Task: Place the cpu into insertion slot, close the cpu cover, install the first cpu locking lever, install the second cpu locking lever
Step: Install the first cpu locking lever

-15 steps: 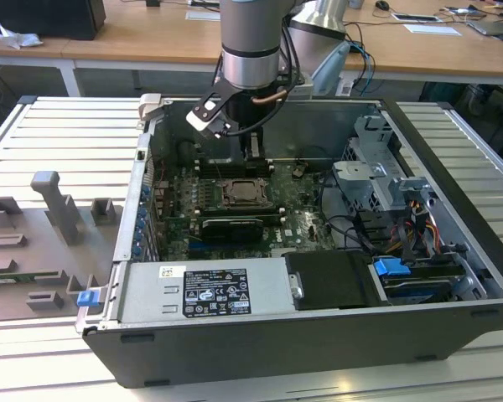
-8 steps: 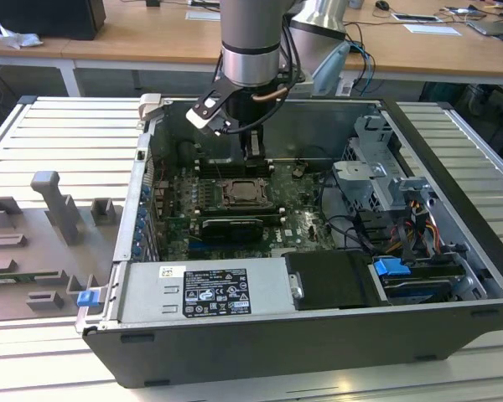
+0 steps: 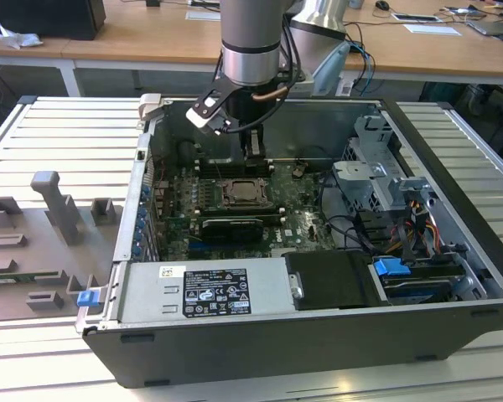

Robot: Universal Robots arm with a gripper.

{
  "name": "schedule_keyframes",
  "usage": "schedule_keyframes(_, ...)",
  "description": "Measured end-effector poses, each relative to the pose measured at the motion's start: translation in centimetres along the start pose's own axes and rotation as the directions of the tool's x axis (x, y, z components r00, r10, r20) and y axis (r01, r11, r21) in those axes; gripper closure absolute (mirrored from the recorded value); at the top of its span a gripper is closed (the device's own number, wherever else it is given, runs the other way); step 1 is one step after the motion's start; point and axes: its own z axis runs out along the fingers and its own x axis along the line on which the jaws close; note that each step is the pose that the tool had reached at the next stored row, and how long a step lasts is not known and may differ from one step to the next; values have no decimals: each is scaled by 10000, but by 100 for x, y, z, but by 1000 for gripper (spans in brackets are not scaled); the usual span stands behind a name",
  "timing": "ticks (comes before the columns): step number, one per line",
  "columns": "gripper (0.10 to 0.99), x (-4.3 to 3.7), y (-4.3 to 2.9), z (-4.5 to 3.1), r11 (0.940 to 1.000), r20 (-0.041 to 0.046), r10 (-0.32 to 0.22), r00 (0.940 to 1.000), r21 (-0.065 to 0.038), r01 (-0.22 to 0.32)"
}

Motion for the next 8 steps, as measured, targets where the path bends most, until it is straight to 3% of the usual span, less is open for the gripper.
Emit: schedule_keyframes(8,980,2,4,-56,10000,0,-1,10000,0,1)
